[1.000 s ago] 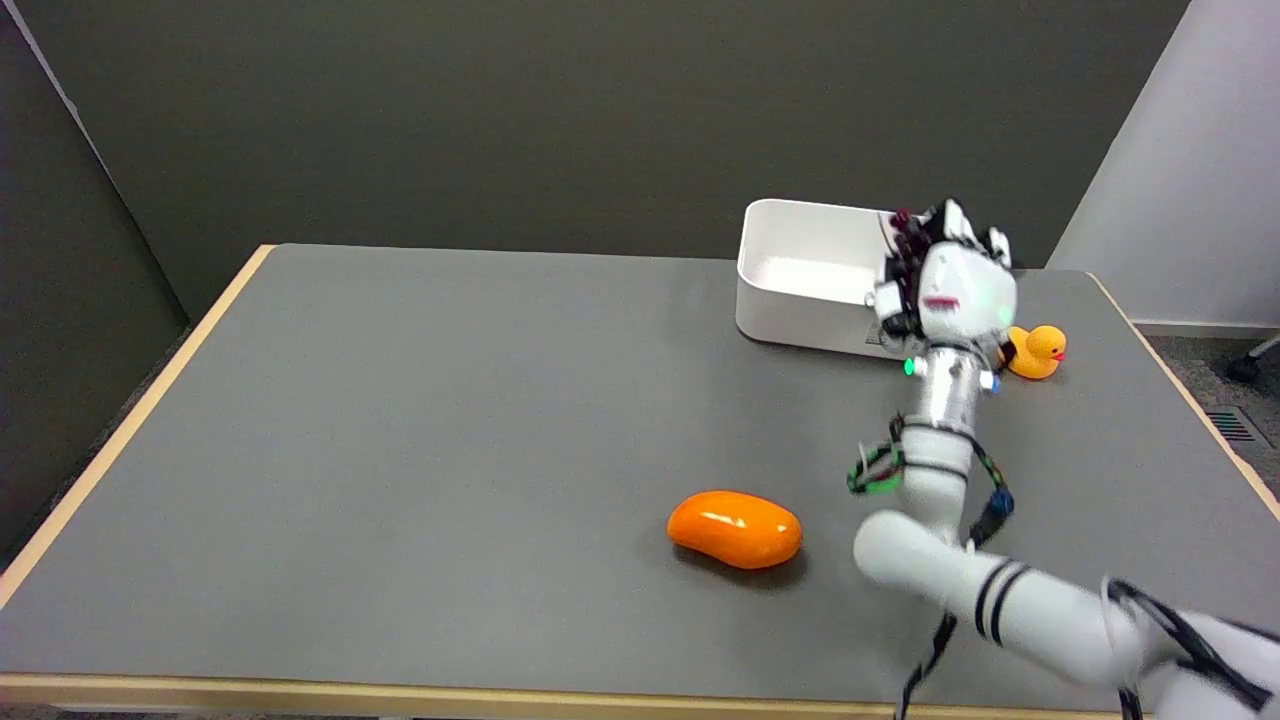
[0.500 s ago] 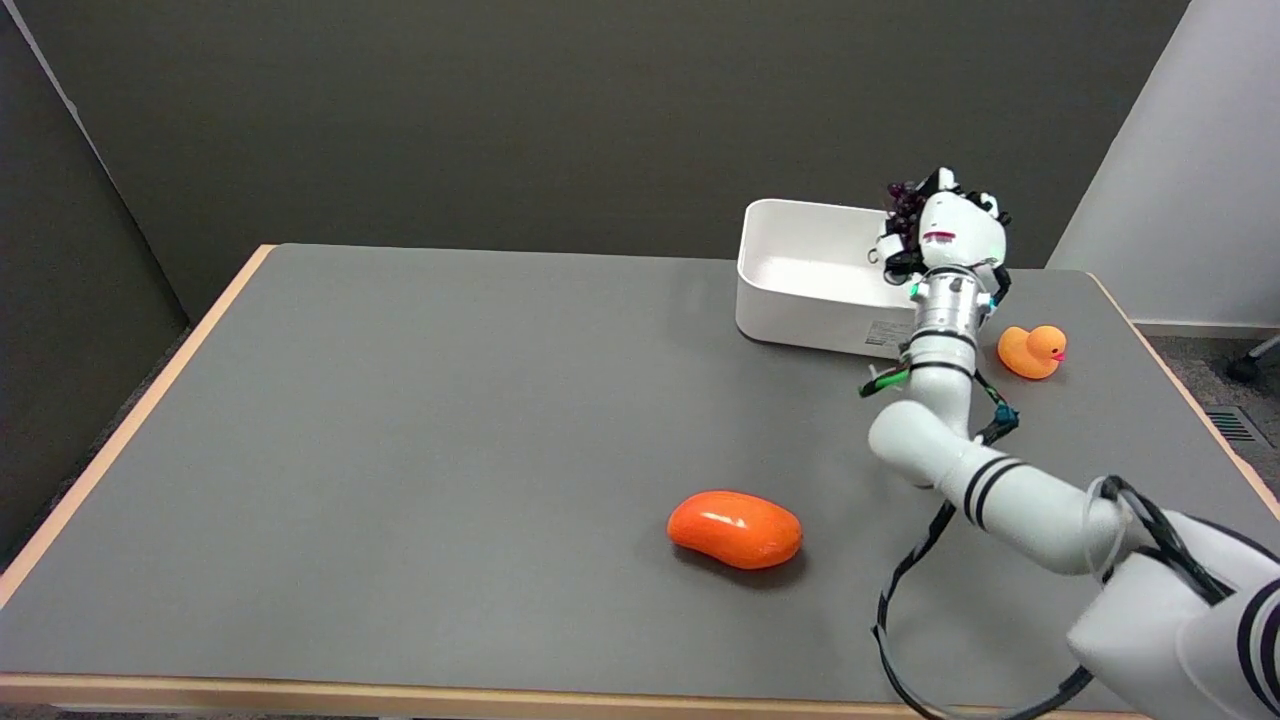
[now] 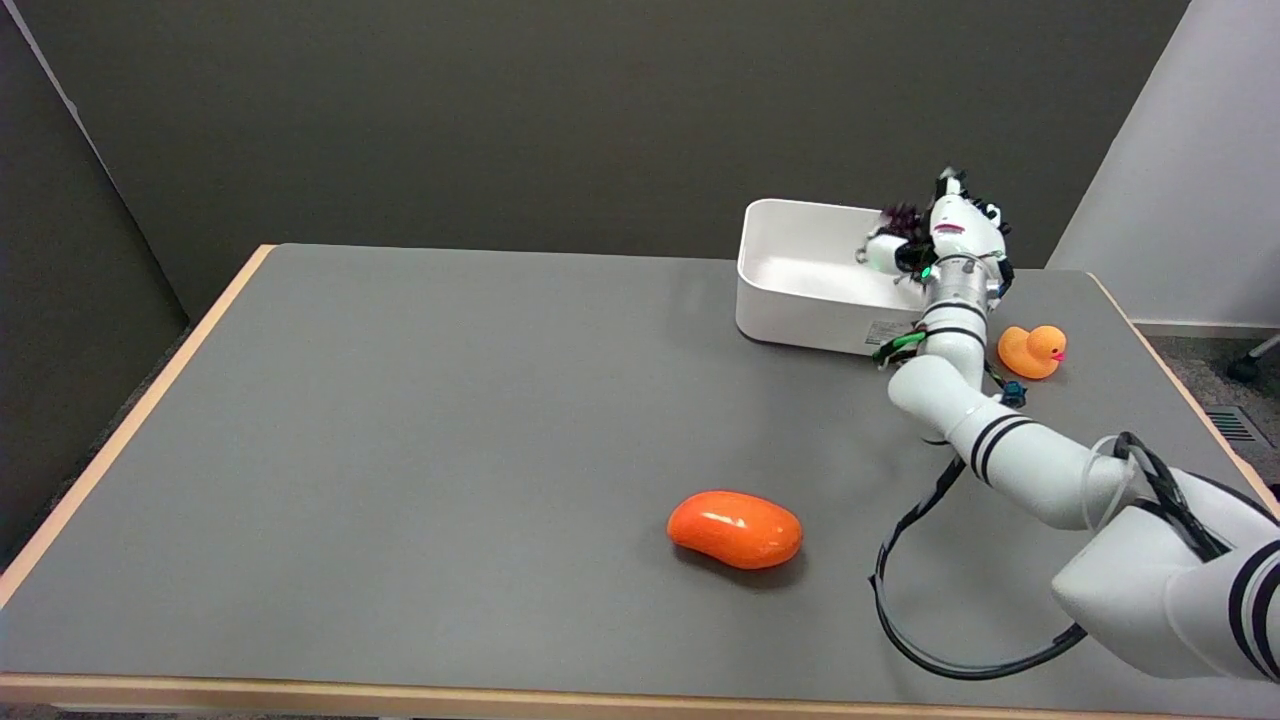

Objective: Place the grape into the white box.

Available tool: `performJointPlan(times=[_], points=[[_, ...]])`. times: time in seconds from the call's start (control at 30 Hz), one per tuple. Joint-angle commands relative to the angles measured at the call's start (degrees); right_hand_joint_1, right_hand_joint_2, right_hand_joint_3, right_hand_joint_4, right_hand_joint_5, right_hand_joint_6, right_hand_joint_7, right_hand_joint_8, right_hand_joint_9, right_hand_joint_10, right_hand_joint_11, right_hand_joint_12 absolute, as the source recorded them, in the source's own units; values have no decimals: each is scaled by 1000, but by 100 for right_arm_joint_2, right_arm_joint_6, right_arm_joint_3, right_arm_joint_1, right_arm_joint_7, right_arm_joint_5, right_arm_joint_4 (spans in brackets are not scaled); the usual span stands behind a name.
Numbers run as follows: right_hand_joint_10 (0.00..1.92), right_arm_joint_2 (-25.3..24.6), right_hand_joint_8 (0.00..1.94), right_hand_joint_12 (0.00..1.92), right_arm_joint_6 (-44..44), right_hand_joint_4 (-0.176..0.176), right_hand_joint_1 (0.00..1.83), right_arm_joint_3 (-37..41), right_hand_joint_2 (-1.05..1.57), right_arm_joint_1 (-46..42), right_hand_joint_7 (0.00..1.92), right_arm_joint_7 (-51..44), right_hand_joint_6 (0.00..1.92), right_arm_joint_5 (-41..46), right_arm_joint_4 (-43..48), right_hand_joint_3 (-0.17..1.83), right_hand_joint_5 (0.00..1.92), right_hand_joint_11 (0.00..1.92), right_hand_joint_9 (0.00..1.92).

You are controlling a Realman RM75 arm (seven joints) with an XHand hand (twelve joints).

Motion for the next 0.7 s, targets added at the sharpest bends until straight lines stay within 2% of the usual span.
performJointPlan(times=[0.03, 0.2, 0.33, 0.4, 0.5, 0.7], points=[[-1, 471, -1, 549, -518, -33, 534, 101, 600, -151, -1, 331, 159, 148, 1013, 836, 8, -1, -1], [-1, 885, -1, 255, -6, -43, 525, 248, 566, -747, -1, 452, 82, -133, 1807, 833, -1, -1, -1], [-1, 1254, -1, 145, 1032, -47, 532, 592, 609, -1596, -1, 1558, 62, -991, 2267, 720, -1, -1, -1], [-1, 1468, -1, 144, 1627, -47, 526, 930, 612, -2282, -1, 2587, 57, -1361, 2490, 722, -1, -1, -1], [-1, 1673, -1, 195, 2211, -46, 476, 1383, 651, -3350, -1, 3368, 46, -1657, 2763, 726, -1, -1, -1], [-1, 1704, -1, 131, 2230, -44, 430, 1949, 688, -4737, -1, 4435, 4, -1630, 2586, 710, -1, -1, -1]])
